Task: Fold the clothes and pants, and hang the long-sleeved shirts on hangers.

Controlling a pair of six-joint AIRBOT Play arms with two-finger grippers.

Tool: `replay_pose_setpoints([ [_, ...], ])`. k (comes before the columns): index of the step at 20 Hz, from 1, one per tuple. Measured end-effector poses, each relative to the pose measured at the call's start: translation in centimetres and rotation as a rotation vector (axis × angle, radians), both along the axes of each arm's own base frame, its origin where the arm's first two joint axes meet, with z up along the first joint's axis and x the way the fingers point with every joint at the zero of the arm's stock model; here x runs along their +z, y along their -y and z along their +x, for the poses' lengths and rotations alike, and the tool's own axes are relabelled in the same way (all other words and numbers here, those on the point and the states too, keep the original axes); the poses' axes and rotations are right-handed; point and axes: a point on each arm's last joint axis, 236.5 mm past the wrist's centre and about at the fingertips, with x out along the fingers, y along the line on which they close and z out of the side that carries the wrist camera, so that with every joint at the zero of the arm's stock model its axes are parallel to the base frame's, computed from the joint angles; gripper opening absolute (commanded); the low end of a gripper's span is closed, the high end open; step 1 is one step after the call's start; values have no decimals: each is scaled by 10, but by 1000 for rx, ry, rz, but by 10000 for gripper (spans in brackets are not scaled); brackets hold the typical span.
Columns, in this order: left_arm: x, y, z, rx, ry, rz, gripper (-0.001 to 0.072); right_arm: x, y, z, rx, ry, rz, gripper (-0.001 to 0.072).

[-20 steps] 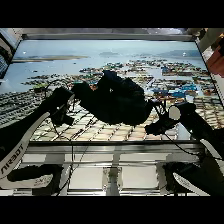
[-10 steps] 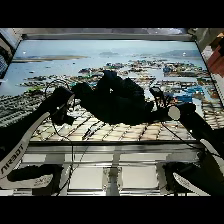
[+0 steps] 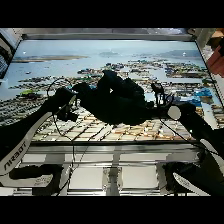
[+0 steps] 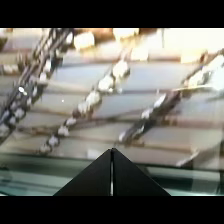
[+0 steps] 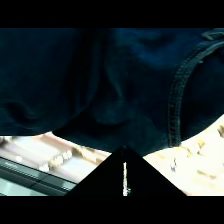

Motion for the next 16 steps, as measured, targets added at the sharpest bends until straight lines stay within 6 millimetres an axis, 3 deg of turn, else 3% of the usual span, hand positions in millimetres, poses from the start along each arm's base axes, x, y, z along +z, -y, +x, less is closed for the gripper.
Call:
replay_pose_setpoints([
  [4,-8,5,13,-39,30,-18,26,1,-4,0,-6,-1,20,21],
  [7,-2,6,28,-121,49,-15,26,2,-5,0,-7,-1,27,21],
  [13,41,-10,71,-339,129,95,26,4,-7,4,-12,15,37,21],
  [16,80,-25,127,-401,337,206,22,4,-7,5,-13,17,38,21],
])
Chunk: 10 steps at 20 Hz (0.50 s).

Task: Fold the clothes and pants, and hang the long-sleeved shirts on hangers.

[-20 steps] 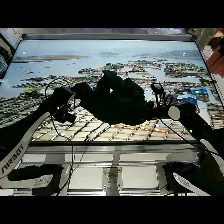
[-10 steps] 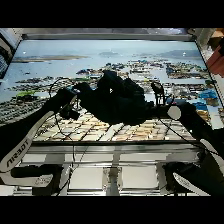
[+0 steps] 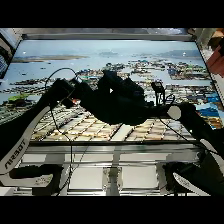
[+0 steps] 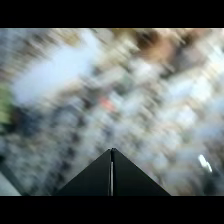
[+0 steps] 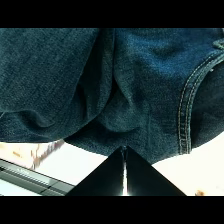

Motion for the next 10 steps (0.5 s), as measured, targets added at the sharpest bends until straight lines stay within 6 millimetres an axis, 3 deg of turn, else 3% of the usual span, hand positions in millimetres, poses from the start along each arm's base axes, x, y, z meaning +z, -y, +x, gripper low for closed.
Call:
replay_pose_setpoints([
  [3,44,12,56,-48,186,-102,23,0,0,0,0,1,1,20],
  [7,77,46,104,-94,253,-404,31,1,-1,1,-2,5,4,21],
  [8,81,52,113,-88,257,-489,105,1,-1,1,-2,5,5,21],
  [9,80,56,118,-75,246,-571,267,1,-1,1,-3,5,7,21],
  [10,74,59,120,-54,218,-642,351,1,-1,1,-3,5,9,21],
])
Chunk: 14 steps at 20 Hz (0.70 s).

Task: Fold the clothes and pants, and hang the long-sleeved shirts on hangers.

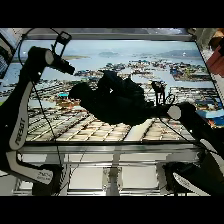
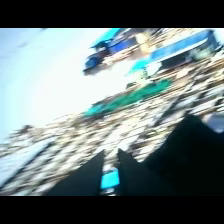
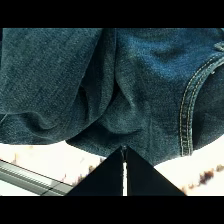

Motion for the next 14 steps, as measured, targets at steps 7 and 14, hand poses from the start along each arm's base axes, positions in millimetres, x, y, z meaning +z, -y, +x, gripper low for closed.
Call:
replay_pose_setpoints([
  [7,-75,1,-21,-38,-312,-228,389,1,-4,-1,-5,-6,21,21],
  [14,-116,33,-34,-178,-426,-285,387,1,-9,-5,-10,-27,47,21],
])
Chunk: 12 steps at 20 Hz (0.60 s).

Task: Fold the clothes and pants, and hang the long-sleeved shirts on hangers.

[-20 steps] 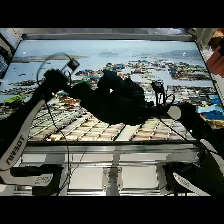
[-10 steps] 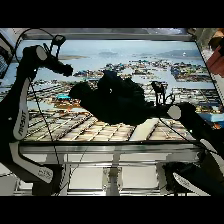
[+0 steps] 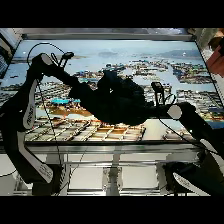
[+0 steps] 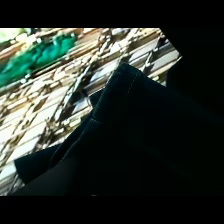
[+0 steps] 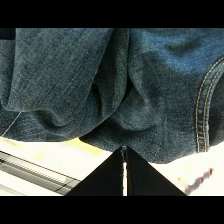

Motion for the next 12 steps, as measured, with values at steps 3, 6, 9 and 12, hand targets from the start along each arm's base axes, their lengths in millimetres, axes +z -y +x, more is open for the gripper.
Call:
replay_pose_setpoints([
  [3,-7,7,0,-29,0,-6,387,0,-1,-1,0,-4,3,21],
  [6,-6,9,9,-25,40,-3,387,0,-2,-1,-1,-7,8,21],
  [9,-6,0,19,-19,83,39,387,0,-3,-2,-2,-10,14,21],
  [12,-5,-4,24,-17,108,63,387,1,-3,-2,-3,-11,18,21],
])
